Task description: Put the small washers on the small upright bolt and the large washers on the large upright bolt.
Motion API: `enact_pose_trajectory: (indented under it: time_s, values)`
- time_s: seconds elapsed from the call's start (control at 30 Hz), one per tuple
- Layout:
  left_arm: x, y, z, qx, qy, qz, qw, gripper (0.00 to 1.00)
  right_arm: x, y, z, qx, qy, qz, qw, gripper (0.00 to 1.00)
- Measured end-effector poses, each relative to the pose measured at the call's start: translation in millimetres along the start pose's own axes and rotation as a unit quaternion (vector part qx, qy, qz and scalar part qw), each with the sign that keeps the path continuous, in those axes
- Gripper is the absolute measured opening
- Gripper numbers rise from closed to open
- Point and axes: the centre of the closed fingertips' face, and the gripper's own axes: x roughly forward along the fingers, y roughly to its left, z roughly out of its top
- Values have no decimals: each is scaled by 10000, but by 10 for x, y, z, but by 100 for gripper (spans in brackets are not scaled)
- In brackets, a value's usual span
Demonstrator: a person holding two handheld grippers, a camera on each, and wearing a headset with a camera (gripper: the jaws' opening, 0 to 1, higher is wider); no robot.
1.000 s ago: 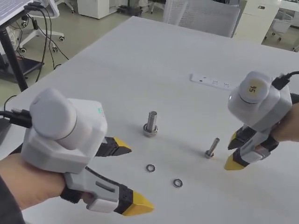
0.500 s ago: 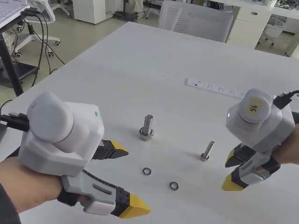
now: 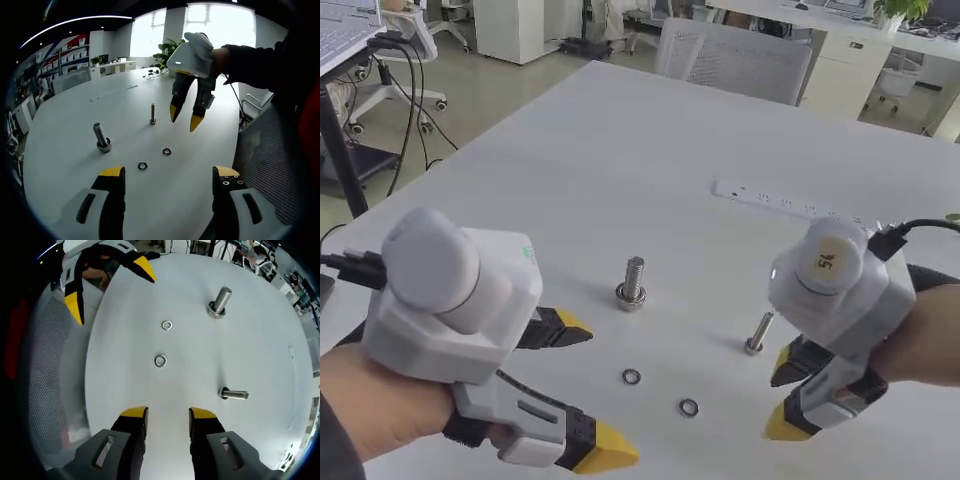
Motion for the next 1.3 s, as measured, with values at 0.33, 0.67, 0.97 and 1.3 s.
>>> enact_pose_trajectory:
  time_s: [0.33, 0.67, 0.97, 1.3]
  values:
    - [0, 5, 1, 8, -9, 5, 10000, 70, 93, 90, 271, -371, -1, 84, 9993, 34]
    - [-6, 10, 11, 24, -23, 21, 10000, 70, 168, 136, 479, -661, 10, 118, 9977, 32]
    - [-10, 10, 14, 29, -33, 23, 10000, 70, 256, 133, 565, -805, 38, 137, 9967, 27]
    - [-20, 16, 27, 33, -50, 21, 10000, 70, 361, 121, 587, -927, 161, 98, 9955, 24]
